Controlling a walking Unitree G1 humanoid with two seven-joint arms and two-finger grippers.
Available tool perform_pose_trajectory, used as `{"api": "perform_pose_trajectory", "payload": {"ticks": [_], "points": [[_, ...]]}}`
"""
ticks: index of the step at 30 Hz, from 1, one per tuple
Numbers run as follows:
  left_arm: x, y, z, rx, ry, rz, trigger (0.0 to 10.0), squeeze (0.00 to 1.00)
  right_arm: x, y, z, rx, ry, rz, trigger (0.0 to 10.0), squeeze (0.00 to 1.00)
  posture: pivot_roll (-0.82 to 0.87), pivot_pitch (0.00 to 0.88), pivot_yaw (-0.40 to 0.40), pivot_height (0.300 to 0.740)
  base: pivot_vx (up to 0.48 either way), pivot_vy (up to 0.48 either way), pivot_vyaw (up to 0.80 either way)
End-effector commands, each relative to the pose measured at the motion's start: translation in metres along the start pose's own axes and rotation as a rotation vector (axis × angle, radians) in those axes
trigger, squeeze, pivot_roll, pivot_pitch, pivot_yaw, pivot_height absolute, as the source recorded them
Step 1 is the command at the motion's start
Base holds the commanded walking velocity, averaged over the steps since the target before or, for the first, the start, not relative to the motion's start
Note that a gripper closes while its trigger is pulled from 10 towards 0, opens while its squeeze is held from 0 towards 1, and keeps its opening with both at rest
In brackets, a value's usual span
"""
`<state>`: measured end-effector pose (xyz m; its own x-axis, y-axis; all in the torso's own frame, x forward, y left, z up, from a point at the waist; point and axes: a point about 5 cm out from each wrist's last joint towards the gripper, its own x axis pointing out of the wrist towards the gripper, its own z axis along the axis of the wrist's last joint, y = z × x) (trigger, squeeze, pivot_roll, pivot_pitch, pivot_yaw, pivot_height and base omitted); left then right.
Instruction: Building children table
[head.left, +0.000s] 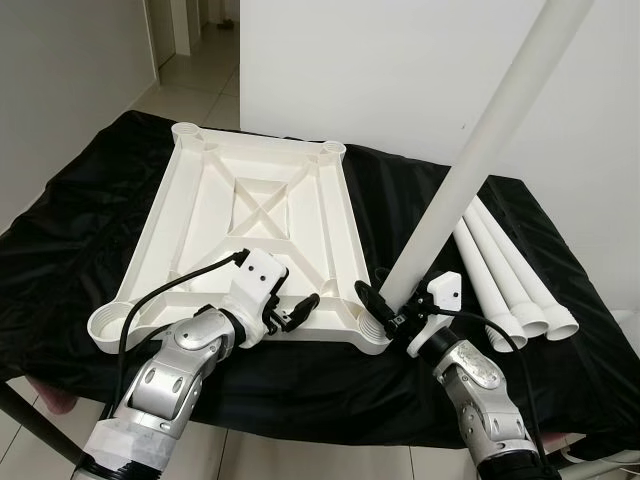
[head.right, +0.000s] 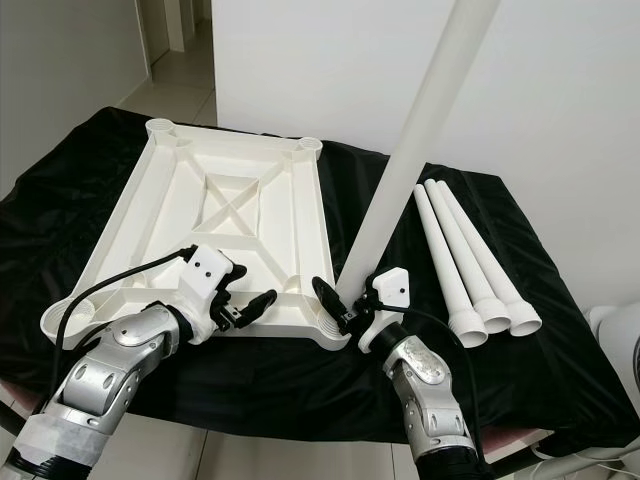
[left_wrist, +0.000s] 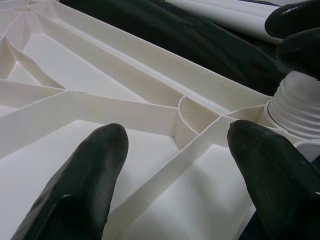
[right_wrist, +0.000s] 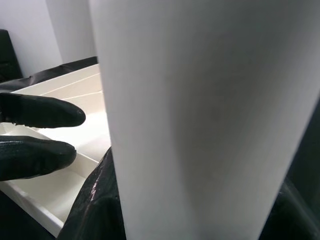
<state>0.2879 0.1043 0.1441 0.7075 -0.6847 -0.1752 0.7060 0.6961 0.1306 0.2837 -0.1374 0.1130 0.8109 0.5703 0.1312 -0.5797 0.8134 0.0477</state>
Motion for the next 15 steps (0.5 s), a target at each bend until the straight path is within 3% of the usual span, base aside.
{"api": "perform_pose_trajectory", "payload": {"ticks": [1, 5, 8, 15], "points": [[0.0, -0.003, 0.003, -0.002, -0.009, -0.018, 10.0, 0.0, -0.01, -0.001, -0.028, 0.079, 0.119, -0.101, 10.0, 0.0, 0.1, 0.037, -0.109, 0.74, 0.0, 0.0, 0.0], [0.0, -0.004, 0.003, -0.003, -0.01, -0.019, 10.0, 0.0, -0.009, -0.001, -0.028, 0.079, 0.116, -0.127, 10.0, 0.0, 0.1, 0.037, -0.109, 0.74, 0.0, 0.0, 0.0], [0.001, -0.004, 0.003, -0.004, -0.013, -0.022, 10.0, 0.0, 0.0, -0.005, -0.024, -0.007, 0.113, -0.366, 10.0, 0.0, 0.1, 0.032, -0.114, 0.74, 0.0, 0.0, 0.0], [0.002, -0.007, 0.004, -0.009, -0.016, -0.032, 10.0, 0.0, 0.009, -0.002, -0.023, 0.059, 0.09, -0.602, 10.0, 0.0, 0.1, 0.024, -0.124, 0.74, 0.0, 0.0, 0.0]]}}
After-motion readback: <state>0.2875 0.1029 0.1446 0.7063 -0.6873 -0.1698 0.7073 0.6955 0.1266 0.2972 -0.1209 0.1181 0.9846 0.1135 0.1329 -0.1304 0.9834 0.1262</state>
